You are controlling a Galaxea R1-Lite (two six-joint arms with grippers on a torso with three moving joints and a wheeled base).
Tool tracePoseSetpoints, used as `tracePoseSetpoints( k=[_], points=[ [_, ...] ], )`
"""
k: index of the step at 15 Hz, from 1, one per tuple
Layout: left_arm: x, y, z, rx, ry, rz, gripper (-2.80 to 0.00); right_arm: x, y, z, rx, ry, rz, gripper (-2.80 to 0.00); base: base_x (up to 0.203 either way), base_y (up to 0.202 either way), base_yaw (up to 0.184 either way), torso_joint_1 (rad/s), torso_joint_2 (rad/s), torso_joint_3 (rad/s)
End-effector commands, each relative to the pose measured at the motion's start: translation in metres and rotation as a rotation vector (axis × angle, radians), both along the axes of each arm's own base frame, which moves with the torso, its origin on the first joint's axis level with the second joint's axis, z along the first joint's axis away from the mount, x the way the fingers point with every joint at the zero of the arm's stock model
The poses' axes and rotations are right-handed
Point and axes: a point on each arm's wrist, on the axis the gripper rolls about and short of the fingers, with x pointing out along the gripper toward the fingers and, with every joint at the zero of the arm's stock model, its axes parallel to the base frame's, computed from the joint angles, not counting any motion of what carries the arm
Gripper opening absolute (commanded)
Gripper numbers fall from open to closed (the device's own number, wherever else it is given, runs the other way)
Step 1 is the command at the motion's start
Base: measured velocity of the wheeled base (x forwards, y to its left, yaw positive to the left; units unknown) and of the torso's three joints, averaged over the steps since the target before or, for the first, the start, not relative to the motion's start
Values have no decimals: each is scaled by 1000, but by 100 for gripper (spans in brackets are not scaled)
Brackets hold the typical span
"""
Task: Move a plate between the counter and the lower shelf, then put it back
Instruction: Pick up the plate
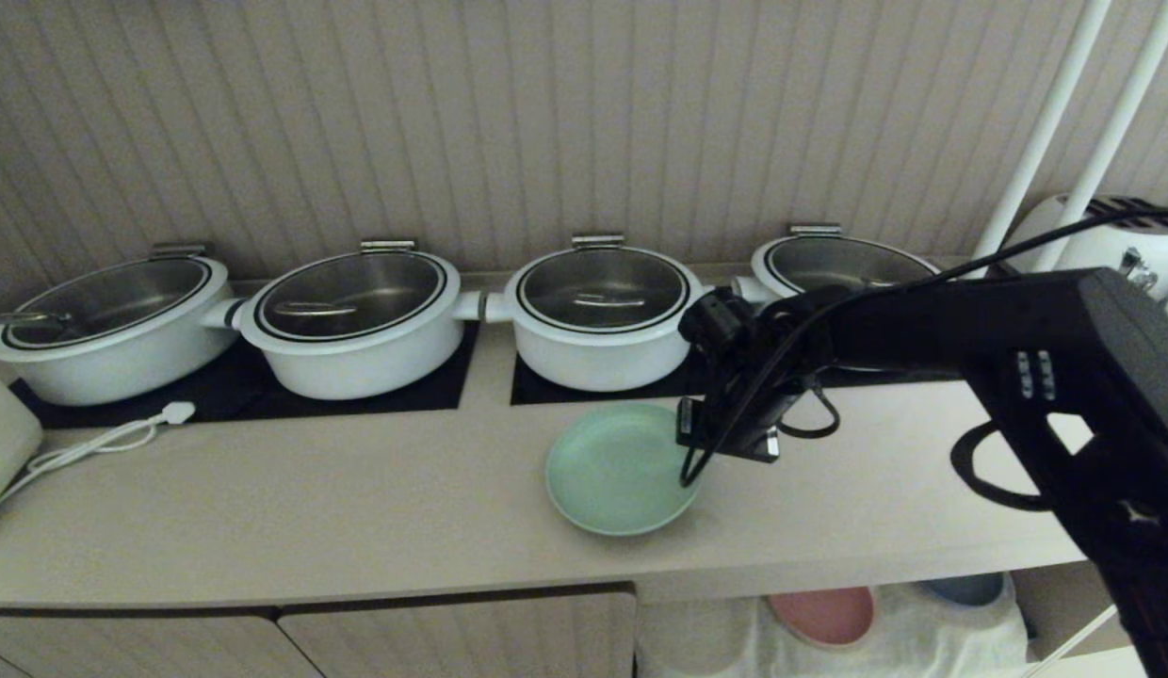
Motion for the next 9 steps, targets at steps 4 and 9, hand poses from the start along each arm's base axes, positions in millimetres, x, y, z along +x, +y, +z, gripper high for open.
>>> tracePoseSetpoints(
  k=[4,9],
  points=[
    [0,0,0,-2,-1,1,-280,-16,-10,23,41,-3,-73,-280,0,0,0,0,0,0],
    [0,0,0,0,-1,1,-280,-46,-27,33,11,29,-62,-280,0,0,0,0,0,0]
  ],
)
